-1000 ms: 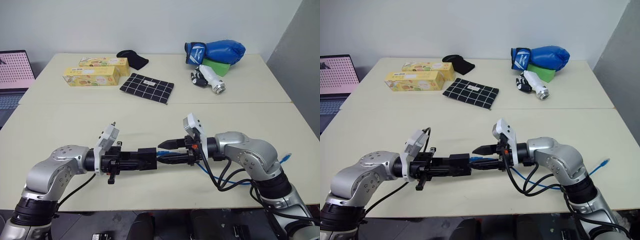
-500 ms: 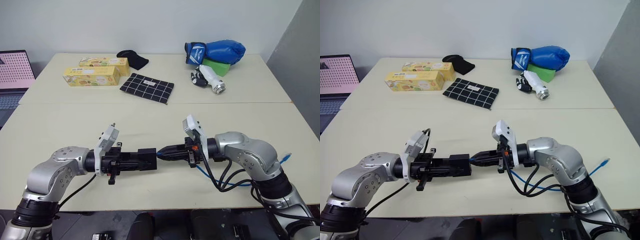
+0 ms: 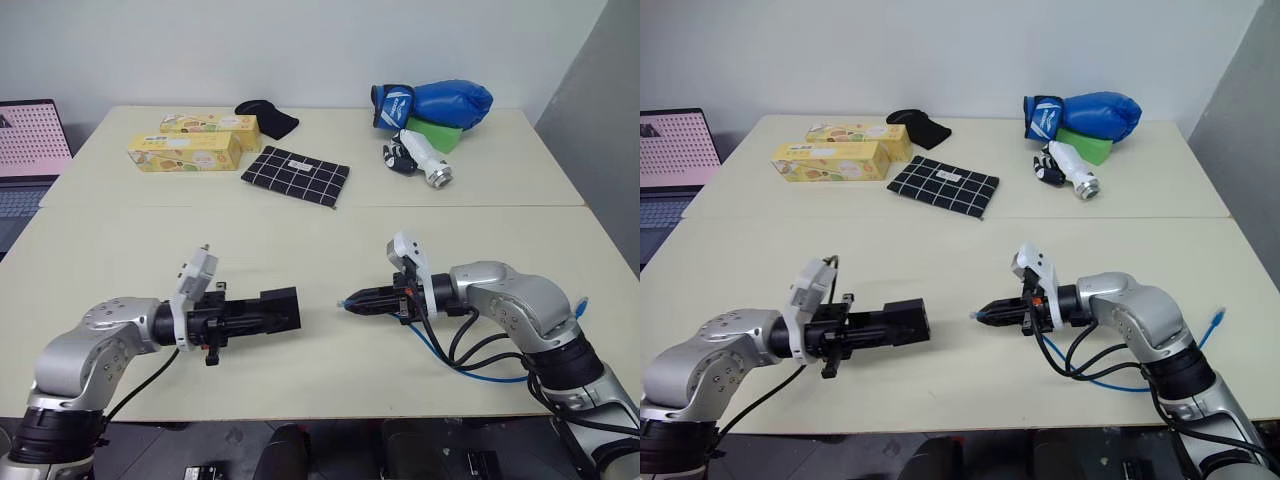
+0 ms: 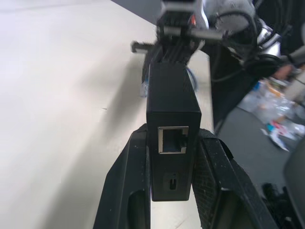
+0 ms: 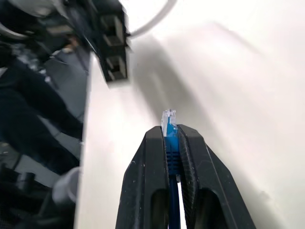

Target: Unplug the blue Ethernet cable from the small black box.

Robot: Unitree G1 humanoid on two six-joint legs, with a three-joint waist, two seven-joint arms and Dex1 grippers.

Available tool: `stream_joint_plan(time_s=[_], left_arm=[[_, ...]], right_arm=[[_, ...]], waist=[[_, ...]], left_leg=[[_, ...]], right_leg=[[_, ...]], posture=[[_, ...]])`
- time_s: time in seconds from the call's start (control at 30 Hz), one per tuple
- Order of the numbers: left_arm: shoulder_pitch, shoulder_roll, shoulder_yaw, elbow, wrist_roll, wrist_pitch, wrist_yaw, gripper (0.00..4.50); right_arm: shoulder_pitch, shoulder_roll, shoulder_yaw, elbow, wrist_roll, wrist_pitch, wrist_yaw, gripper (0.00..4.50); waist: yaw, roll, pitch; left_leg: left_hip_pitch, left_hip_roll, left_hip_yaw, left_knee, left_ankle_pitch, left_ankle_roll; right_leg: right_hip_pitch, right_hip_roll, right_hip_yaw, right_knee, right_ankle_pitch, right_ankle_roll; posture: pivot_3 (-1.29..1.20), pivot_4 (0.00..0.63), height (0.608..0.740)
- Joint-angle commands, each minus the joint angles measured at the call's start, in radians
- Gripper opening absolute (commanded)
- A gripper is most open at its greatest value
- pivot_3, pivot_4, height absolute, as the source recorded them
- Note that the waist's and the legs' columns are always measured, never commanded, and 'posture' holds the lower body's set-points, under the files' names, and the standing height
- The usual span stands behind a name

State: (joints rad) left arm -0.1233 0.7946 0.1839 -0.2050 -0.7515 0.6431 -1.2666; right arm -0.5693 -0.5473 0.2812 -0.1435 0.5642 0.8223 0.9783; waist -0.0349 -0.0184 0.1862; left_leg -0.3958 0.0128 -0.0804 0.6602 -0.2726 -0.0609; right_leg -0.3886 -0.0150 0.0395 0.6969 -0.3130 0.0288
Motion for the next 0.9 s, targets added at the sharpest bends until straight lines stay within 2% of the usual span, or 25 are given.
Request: stream_joint_plan(time_s=[0.03,0.27,0.33,0.4,0.47,0.57,0.73,0.8,0.9], left_arm=[[0.040,0.012,0.061,-0.027,-0.008,-0.021,0.024,0.78],[0.074,-0.015,0.041,-0.075,0.019,-0.022,0.100,0.78],[0.082,-0.012,0.024,-0.092,0.031,-0.027,0.103,0.78],[0.080,-0.020,0.023,-0.098,0.027,-0.021,0.120,0.78],[0.077,-0.026,0.025,-0.099,0.034,-0.026,0.141,0.78],[0.071,-0.037,0.024,-0.092,0.058,-0.041,0.188,0.78],[0.019,-0.108,0.024,-0.027,0.171,-0.127,0.346,0.78],[0.000,-0.136,0.023,0.012,0.232,-0.186,0.403,0.78],[-0.034,-0.216,0.036,0.111,0.372,-0.389,0.549,0.78]], right_arm=[[-0.037,0.016,-0.080,0.126,-0.093,-0.137,-0.074,0.03],[-0.160,0.126,-0.086,0.578,-0.447,-0.503,-0.492,0.03],[-0.180,0.146,-0.093,0.684,-0.495,-0.558,-0.565,0.73],[-0.190,0.162,-0.108,0.735,-0.512,-0.597,-0.590,1.14],[-0.189,0.168,-0.128,0.729,-0.500,-0.612,-0.571,1.72],[-0.175,0.157,-0.146,0.663,-0.474,-0.616,-0.499,2.28],[-0.072,0.063,-0.095,0.309,-0.341,-0.596,-0.136,3.49],[-0.046,0.044,-0.091,0.177,-0.279,-0.530,-0.065,3.49],[-0.053,0.064,-0.049,0.023,-0.234,-0.434,-0.035,3.49]], waist=[[-0.001,0.000,0.000],[-0.005,0.001,0.000],[-0.004,0.001,0.000],[-0.002,0.001,0.000],[-0.004,0.001,0.000],[-0.006,0.001,0.000],[0.001,0.001,0.001],[0.003,0.001,0.001],[0.000,0.001,0.001]], left_leg=[[0.000,0.000,0.000,0.000,0.000,0.000],[0.000,0.000,0.001,0.000,0.000,0.000],[-0.001,0.000,0.002,0.000,0.000,0.000],[-0.002,0.000,0.002,0.000,0.000,0.000],[-0.002,0.000,0.003,0.000,0.000,0.000],[-0.002,0.000,0.002,0.000,0.000,0.000],[-0.002,0.000,0.001,0.000,0.000,0.000],[-0.002,0.000,0.000,0.000,0.000,0.000],[-0.001,0.000,0.000,0.000,0.000,0.000]], right_leg=[[0.000,0.000,0.000,0.000,0.000,0.000],[0.000,0.000,0.001,0.001,0.000,0.000],[-0.001,0.000,0.001,0.000,0.000,0.000],[-0.001,-0.001,0.001,0.000,0.000,0.000],[-0.001,-0.002,0.001,0.000,0.000,0.000],[-0.001,-0.002,0.001,0.000,0.000,0.000],[-0.001,-0.002,0.000,0.000,0.000,0.000],[-0.001,-0.003,0.000,0.000,0.000,0.000],[-0.001,-0.004,0.000,0.000,0.000,0.000]], posture=[[0.00,0.150,0.740],[0.00,0.150,0.740],[0.00,0.150,0.740],[0.00,0.150,0.740],[0.00,0.150,0.740],[0.00,0.150,0.740],[0.00,0.150,0.740],[0.00,0.150,0.740],[0.00,0.150,0.740]])
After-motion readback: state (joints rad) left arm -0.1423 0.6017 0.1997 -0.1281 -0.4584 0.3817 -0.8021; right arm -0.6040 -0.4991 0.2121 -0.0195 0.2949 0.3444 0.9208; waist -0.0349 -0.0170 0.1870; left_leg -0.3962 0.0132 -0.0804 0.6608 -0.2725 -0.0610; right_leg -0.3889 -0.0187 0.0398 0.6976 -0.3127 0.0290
